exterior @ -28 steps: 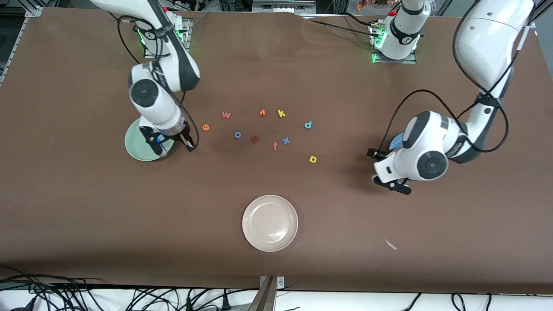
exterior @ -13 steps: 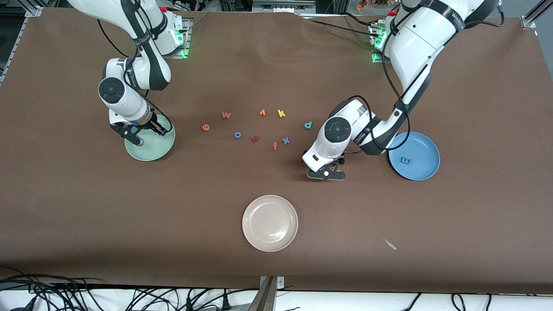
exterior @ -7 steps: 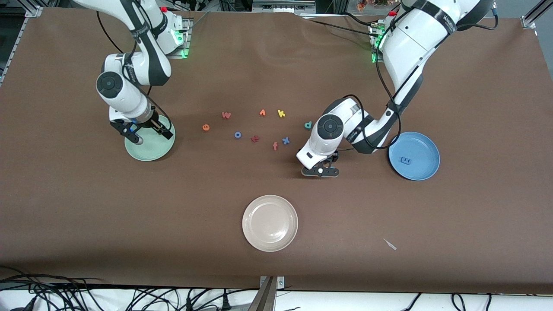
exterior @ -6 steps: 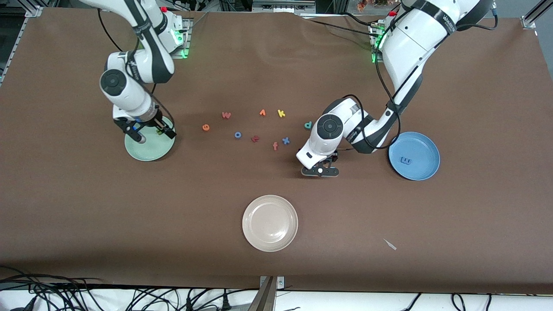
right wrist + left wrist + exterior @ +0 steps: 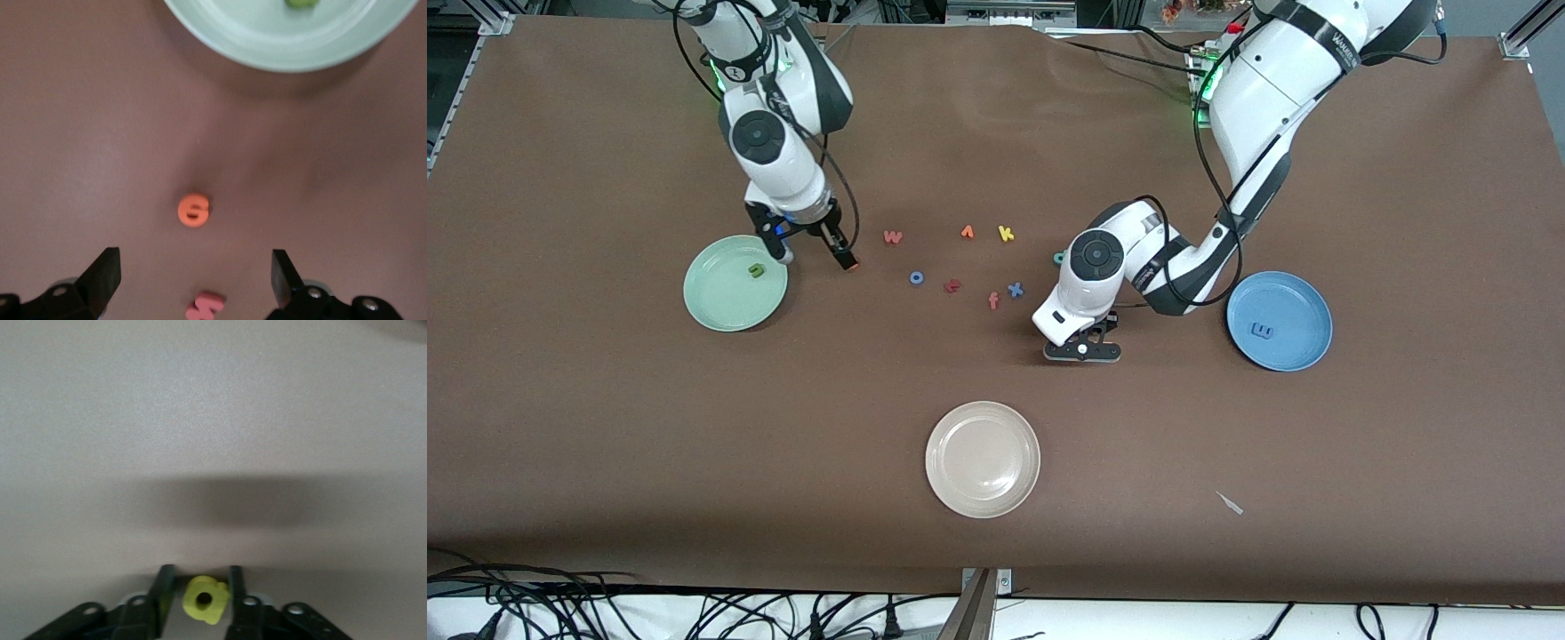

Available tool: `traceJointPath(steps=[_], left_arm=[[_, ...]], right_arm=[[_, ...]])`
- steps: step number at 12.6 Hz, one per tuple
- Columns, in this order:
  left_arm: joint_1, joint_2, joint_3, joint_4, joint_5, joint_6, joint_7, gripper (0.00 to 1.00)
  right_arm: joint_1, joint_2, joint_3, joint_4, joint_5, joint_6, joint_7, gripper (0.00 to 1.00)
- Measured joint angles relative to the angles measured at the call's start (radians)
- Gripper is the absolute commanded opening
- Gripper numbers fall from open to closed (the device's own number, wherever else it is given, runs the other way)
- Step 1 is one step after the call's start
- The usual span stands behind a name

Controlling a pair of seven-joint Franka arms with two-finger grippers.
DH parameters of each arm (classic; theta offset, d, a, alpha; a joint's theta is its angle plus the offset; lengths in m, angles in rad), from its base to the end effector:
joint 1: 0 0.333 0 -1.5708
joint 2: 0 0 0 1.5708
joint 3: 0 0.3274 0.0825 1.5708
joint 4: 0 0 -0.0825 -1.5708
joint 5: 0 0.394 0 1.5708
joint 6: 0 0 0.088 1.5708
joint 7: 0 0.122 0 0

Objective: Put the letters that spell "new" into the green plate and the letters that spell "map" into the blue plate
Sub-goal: 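Release the yellow a onto the blue plate while the right gripper grasps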

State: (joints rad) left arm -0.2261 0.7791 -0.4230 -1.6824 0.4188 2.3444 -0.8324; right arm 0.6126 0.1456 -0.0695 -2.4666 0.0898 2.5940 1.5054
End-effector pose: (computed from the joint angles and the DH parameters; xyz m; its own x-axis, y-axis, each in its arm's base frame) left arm 0.5673 -0.3852 0.1593 0.9997 -0.0126 -0.0201 -0.0129 -0.9998 -0.0147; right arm 0.4162 0.2491 0.2231 0.5067 -0.8614 -0.0364 -0.8615 -0.5075 0.0165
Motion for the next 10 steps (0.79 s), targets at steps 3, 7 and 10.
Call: traceJointPath(steps=[3, 7, 10], left_arm=[[-0.001, 0.000, 0.000, 0.001, 0.000, 0.002, -0.013, 0.06], [0.016, -0.001, 0.008, 0.008, 0.000, -0.011, 0.003, 0.02], [0.118, -0.019, -0.023, 0.028, -0.010, -0.116, 0.136, 0.02]], right_arm=[[0.060, 0.044, 0.032, -0.001, 0.000, 0.026, 0.204, 0.99], [0.118, 0.137, 0.034, 0.000, 0.000, 0.113, 0.368, 0.99], [0.156, 0.178, 0.034, 0.000, 0.000, 0.175, 0.432, 0.84]])
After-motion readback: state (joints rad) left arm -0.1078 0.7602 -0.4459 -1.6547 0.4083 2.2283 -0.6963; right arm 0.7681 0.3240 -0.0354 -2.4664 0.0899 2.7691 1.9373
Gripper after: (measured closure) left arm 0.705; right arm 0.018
